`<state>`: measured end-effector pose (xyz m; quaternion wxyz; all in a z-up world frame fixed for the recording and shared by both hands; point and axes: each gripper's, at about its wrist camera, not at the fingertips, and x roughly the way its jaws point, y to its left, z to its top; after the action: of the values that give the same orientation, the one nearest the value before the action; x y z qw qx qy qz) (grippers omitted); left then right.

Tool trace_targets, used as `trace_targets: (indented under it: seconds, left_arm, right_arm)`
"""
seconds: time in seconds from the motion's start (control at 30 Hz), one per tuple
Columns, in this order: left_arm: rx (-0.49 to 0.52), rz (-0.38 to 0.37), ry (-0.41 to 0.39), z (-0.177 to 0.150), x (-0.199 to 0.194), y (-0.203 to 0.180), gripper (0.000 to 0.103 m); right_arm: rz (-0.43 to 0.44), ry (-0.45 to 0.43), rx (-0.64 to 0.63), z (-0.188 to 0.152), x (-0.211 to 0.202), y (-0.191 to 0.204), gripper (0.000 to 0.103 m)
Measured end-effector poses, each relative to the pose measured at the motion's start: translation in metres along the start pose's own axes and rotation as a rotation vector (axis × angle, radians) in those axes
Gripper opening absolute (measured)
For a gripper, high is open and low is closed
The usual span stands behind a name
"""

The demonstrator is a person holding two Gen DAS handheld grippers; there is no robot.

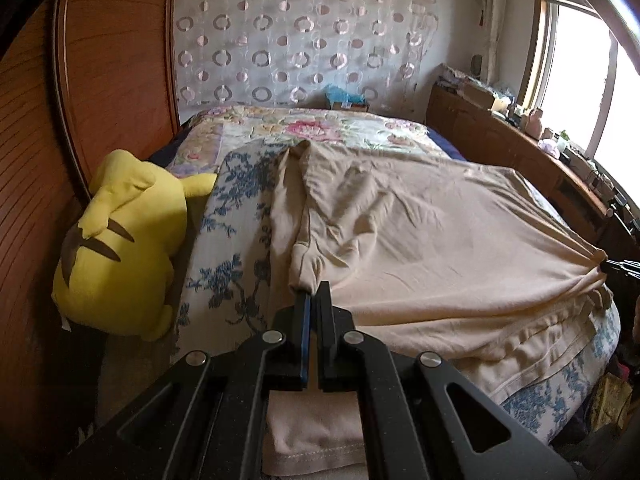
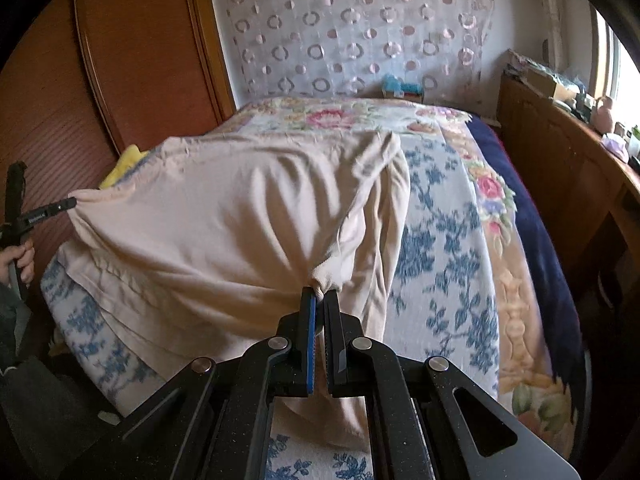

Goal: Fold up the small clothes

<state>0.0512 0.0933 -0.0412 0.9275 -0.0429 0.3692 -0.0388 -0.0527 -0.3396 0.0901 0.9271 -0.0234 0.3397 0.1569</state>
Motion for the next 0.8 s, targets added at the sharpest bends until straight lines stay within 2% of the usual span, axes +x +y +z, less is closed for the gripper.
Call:
trace_targets:
  seconds: [0.23, 0.27, 0.3, 0.33, 0.4, 0.43, 0.5, 0.67, 0.8]
  left_arm:
    - [-0.010, -0.013, 0.020, -0.008, 0.004, 0.002, 0.003]
    - [-0.008, -0.014, 0.022, -0.009, 0.004, 0.001, 0.005]
    - [-0.004, -0.012, 0.024, -0.009, 0.003, 0.001, 0.012]
    - [0.001, -0.008, 0.022, -0.010, 0.002, 0.000, 0.023]
    - [0.002, -0.017, 0.010, -0.012, -0.001, -0.002, 0.037]
    - [0.000, -0.022, 0.007, -0.012, -0.002, -0.002, 0.040]
    - [0.002, -0.022, 0.007, -0.013, -0.005, -0.003, 0.043]
    - [-0.002, -0.016, -0.029, -0.019, -0.019, -0.016, 0.046]
    - [0.022, -0.068, -0.027, -0.023, -0.022, -0.038, 0.046]
  right_arm:
    - [-0.057, -0.001, 0.013, -0.001, 0.004, -0.001, 0.003]
    - [-0.059, -0.001, 0.011, -0.001, 0.004, 0.000, 0.007]
    - [-0.066, -0.005, 0.009, -0.002, 0.004, 0.001, 0.014]
    - [-0.068, -0.010, 0.007, -0.004, 0.003, 0.002, 0.017]
    - [-0.065, -0.021, 0.007, -0.005, 0.001, 0.003, 0.026]
    - [-0.070, -0.024, 0.007, -0.006, 0.000, 0.002, 0.028]
    - [-0.084, -0.037, 0.007, -0.008, -0.002, 0.002, 0.037]
    - [-0.056, -0.050, -0.010, -0.014, -0.004, 0.011, 0.038]
    - [-0.002, -0.037, -0.031, -0.018, -0.001, 0.027, 0.038]
